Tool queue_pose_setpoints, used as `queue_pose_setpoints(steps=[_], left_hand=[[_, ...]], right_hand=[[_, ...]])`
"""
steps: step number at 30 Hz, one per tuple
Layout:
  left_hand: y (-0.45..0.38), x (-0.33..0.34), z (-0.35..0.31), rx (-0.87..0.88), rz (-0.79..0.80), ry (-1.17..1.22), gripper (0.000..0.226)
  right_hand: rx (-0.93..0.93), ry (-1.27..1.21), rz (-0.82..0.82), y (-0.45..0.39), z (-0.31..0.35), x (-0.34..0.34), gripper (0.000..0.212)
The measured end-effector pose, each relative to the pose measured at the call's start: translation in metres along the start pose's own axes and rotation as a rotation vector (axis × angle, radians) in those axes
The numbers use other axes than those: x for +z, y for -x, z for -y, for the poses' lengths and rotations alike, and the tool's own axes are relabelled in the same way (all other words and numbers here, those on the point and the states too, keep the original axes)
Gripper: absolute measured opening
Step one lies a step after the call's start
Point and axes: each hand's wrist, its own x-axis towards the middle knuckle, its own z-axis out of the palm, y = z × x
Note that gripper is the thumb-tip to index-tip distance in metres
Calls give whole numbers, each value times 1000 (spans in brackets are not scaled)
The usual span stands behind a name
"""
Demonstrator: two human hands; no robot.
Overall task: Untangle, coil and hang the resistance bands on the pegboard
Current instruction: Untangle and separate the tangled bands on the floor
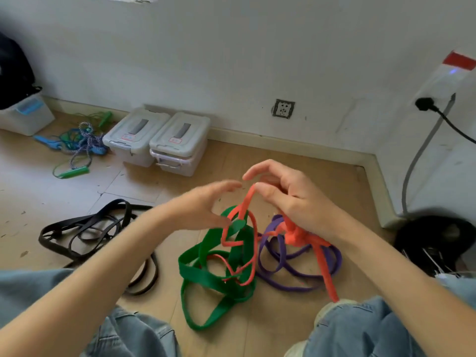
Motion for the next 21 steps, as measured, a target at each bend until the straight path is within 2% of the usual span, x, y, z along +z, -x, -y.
queue_pose_setpoints(steps=[2, 3, 4, 7, 10, 11, 13, 15, 18, 21], left_hand=[[0, 23, -9, 55, 207, 379, 47], [-1, 33, -8, 46, 253, 491, 37], [-2, 40, -5, 48, 267, 507, 27], [-5, 35, 6, 54, 211, 386, 14], [-10, 20, 7, 67, 109, 636, 9], [-12, 18, 6, 81, 100, 680, 18], [-13, 25, 4, 76, 163, 642, 50], [-13, 51, -3, 59, 242, 514, 63], [-11, 91, -16, 109, 394, 279, 35], [-12, 82, -15, 16, 453, 259, 19]], right_hand=[[-23, -142, -31, -1, 2, 1, 14], [3, -191, -102, -3, 1, -1, 13], [46, -234, -186, -4, -2, -4, 13], [182, -362, -316, -3, -13, -12, 15], [209, -528, -269, -1, -17, -13, 15], [198, -611, -225, -1, -16, -15, 14], [147, -739, -126, -4, -10, -18, 10], [100, -765, -44, -6, -4, -16, 8], [105, -634, 16, -1, -3, -3, 9], [178, -545, -103, 2, -14, -7, 10]])
